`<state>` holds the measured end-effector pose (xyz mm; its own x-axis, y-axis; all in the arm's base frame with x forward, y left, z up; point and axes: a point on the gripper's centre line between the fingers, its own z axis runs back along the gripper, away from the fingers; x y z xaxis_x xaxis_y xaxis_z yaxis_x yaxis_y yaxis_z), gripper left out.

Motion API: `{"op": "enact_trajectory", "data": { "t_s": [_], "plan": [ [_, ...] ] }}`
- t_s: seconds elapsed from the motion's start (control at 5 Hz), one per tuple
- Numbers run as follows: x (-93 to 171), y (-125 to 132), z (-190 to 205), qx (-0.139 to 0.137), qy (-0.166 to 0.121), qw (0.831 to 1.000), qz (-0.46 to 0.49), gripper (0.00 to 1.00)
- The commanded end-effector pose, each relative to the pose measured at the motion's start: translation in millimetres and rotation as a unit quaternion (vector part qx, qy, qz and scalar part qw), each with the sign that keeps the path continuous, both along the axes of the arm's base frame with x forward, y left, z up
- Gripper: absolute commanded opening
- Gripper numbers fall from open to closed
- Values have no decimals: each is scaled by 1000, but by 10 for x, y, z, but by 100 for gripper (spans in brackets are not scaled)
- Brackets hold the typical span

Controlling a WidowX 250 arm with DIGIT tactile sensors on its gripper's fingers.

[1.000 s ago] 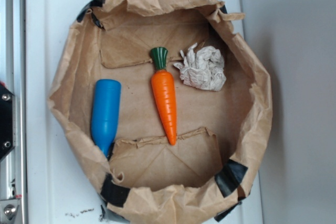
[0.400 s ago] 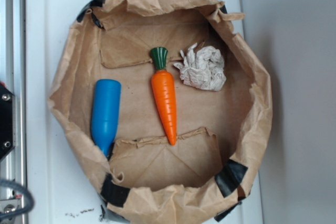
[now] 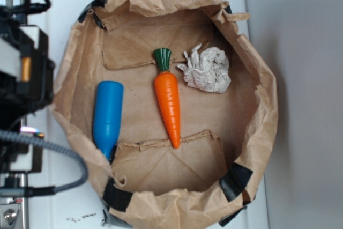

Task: Grab the white paper.

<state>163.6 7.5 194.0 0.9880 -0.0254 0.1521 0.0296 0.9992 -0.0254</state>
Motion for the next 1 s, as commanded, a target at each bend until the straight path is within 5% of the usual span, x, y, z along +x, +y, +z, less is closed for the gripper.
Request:
{"op": "enact_trajectory", "data": {
  "t_s": [0.0, 0.2, 0.8],
  "plan": [
    [668, 15, -135, 5, -3, 1000, 14, 100],
    [923, 28, -227, 15, -9, 1000, 22, 100],
    [923, 28, -227, 15, -9, 1000, 22, 100]
  ]
}}
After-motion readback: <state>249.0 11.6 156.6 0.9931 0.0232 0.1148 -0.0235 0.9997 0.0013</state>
